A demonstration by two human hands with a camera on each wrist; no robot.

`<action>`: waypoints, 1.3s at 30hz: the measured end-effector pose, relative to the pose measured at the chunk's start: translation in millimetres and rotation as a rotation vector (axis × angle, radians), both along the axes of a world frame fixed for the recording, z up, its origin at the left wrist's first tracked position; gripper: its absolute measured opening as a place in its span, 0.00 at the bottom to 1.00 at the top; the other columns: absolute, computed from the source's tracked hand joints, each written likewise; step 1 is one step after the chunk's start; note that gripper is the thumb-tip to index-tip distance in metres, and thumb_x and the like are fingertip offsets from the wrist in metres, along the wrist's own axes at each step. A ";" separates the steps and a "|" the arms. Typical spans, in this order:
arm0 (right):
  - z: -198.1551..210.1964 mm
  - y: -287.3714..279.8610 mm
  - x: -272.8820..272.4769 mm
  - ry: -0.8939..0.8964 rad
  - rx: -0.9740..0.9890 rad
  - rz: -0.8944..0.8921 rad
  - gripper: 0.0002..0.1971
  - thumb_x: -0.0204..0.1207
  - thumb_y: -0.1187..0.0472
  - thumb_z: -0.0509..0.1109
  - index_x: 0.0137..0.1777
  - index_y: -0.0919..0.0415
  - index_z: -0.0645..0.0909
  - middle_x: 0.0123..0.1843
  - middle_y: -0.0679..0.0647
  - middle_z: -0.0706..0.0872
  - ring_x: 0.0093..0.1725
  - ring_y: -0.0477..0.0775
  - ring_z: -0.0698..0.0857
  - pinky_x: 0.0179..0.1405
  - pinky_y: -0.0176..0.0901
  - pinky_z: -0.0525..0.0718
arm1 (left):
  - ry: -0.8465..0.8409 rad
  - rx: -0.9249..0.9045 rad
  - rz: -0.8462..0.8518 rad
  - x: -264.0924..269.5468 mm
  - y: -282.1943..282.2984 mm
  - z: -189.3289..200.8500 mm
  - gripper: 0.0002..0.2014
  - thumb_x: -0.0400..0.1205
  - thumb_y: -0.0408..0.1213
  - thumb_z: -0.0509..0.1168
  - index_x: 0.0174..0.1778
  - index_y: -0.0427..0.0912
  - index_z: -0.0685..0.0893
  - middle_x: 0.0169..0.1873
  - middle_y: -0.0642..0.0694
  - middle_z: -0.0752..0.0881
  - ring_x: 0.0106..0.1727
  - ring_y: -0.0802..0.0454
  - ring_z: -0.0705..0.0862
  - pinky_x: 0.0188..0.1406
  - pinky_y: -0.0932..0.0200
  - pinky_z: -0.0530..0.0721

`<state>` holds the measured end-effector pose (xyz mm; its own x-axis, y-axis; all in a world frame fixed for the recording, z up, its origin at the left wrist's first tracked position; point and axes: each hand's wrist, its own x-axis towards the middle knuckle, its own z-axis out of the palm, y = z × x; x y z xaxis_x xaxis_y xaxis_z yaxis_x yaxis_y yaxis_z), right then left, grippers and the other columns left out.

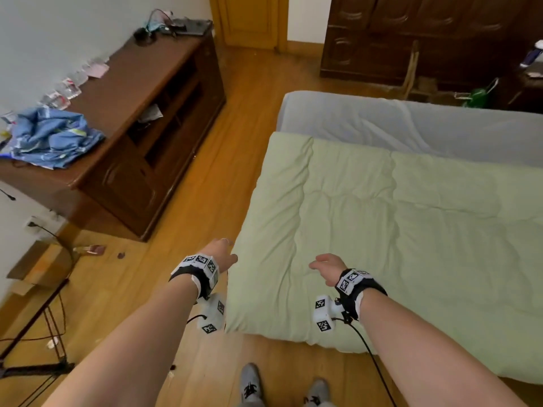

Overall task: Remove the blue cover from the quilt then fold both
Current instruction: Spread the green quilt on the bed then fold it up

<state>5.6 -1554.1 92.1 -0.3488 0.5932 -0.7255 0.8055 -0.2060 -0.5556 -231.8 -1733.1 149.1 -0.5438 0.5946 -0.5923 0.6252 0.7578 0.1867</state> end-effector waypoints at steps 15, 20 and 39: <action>25.7 39.6 -53.4 0.029 0.122 -0.201 0.30 0.76 0.56 0.74 0.77 0.62 0.73 0.75 0.59 0.76 0.72 0.59 0.77 0.70 0.47 0.74 | 0.088 0.151 -0.232 -79.0 97.5 60.8 0.28 0.84 0.46 0.62 0.81 0.49 0.66 0.76 0.43 0.72 0.70 0.44 0.78 0.66 0.49 0.81; 13.9 43.6 -118.3 0.013 0.141 -0.286 0.32 0.74 0.55 0.76 0.78 0.55 0.72 0.76 0.58 0.75 0.73 0.57 0.76 0.68 0.44 0.73 | -0.080 0.150 -0.261 -164.2 131.6 19.7 0.28 0.85 0.42 0.62 0.82 0.45 0.65 0.77 0.42 0.72 0.67 0.44 0.81 0.59 0.54 0.83; -307.1 -54.2 -288.7 -0.243 -0.015 -0.204 0.57 0.69 0.51 0.81 0.87 0.54 0.44 0.88 0.51 0.51 0.86 0.53 0.54 0.82 0.48 0.57 | -0.994 -0.021 0.269 -231.9 101.1 -402.4 0.49 0.73 0.61 0.74 0.84 0.41 0.60 0.78 0.47 0.69 0.76 0.46 0.72 0.72 0.56 0.73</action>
<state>-283.1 -1608.3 -215.0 -0.0385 0.6219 -0.7822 0.8554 -0.3840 -0.3475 -463.7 -1632.0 -253.3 0.0844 0.5097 -0.8562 0.0044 0.8591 0.5119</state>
